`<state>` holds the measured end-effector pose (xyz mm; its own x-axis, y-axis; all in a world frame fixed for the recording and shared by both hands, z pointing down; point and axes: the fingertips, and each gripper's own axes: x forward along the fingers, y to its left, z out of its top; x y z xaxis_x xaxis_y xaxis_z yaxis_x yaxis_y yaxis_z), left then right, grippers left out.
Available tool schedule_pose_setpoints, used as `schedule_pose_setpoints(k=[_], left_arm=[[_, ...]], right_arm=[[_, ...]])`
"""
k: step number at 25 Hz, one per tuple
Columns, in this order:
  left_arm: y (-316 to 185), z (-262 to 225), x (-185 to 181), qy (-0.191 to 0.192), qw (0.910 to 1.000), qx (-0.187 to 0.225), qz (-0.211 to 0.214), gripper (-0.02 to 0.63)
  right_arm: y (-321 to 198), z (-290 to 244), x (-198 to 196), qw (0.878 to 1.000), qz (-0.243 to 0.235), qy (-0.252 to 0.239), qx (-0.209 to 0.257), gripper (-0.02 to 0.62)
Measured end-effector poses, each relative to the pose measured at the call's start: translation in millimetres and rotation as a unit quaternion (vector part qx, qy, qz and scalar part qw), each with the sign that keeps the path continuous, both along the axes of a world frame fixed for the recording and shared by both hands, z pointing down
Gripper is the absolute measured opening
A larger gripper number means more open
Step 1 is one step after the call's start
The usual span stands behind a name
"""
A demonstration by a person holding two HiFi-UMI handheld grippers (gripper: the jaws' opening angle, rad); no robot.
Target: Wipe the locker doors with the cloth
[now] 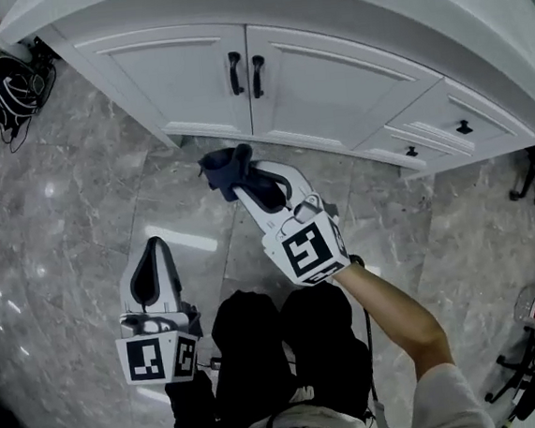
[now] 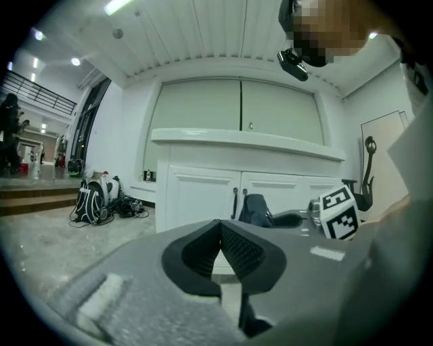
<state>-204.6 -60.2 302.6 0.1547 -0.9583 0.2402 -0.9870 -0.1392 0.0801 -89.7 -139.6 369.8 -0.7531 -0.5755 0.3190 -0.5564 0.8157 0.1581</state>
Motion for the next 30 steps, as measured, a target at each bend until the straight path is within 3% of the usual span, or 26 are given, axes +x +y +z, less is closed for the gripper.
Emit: schedule_pose_setpoints(k=[4,6,9,11,15,23,30], left_arm=[[0.5,-87.5,39.2,-0.007,0.9996,-0.006,0.026,0.002],[0.4,-130.5,52.3,-0.009,0.9993,-0.013,0.033,0.002],[5.1,-198.1,65.6,-0.014,0.9990,-0.024,0.035,0.002],[0.9,-242.9,69.3,-0.021,0.9989,-0.021,0.035,0.002],[0.8,-308.3,73.6,-0.031,0.9987,-0.015,0.037,0.002],[66.1,-439.0,46.3,-0.046,0.9982,-0.038,0.005,0.002],[110.4,-500.5,17.3,-0.054,0.9976,-0.031,0.031,0.002]], right_arm=[[49.3,-75.9,81.1,1.000,0.027,-0.002,-0.007,0.094],[65.9,-125.1,122.6,0.998,0.065,-0.019,-0.013,0.094],[93.2,-195.0,182.7,0.986,0.144,-0.035,-0.072,0.094],[101.6,-238.1,210.0,0.983,0.164,-0.020,-0.083,0.094],[109.8,-316.9,239.9,0.984,0.177,-0.014,-0.031,0.094],[159.8,-439.1,286.5,0.973,0.225,-0.007,-0.050,0.094],[200.0,-512.8,307.3,0.959,0.282,-0.016,-0.027,0.095]])
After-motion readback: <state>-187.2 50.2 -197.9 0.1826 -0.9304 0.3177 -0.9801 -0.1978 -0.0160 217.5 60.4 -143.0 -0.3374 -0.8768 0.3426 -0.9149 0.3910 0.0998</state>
